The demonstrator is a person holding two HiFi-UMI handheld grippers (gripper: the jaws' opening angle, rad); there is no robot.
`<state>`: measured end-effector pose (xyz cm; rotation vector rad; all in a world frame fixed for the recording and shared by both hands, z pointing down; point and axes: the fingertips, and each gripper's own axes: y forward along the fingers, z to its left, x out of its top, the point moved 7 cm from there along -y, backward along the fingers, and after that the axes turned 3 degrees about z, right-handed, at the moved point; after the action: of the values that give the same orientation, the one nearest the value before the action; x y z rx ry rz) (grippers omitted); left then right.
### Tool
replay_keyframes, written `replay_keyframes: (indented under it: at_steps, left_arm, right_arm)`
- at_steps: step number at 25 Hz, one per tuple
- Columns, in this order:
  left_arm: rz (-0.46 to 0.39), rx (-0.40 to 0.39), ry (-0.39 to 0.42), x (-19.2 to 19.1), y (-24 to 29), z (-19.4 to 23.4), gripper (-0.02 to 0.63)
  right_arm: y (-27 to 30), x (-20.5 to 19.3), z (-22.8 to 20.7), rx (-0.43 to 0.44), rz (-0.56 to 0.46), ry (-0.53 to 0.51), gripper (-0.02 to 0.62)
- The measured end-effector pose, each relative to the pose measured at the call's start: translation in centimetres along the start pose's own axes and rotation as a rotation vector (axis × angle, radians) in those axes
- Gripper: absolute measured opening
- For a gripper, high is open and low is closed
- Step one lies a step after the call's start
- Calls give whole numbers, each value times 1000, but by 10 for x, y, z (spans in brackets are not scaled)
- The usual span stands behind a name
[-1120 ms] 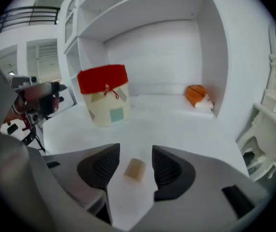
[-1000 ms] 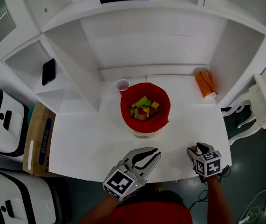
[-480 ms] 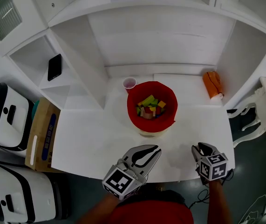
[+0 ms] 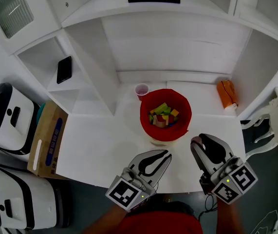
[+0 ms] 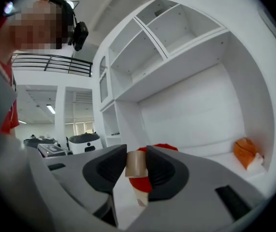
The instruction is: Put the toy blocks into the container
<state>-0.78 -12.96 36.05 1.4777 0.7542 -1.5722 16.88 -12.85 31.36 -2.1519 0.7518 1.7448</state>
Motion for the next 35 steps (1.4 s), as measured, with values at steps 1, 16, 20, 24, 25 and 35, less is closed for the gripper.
replay_keyframes:
  at_steps: [1,16,20,24,25,35]
  left_arm:
    - [-4,7,1,1,-2,1,61]
    - [-6,143,-5,2,-46,18,17]
    - [-17,143,18,9,-50,20,17]
    - [-40,132,66,22,-51,17,17]
    - [-46,127,79,26,-51,16,17]
    - [-94,33,147,46,-42,-11,17]
  right_arm:
    - [8,9,2,15,-14,-15,133]
    - [104,46,11,68,5,-149,204]
    - [67,44,36,169,-127,-162,137]
    - [29,36,55,154,-217,-206,84]
    - [21,33,58,134,-228,-217,72]
    - [-15,2,83,56,-201,-241,8]
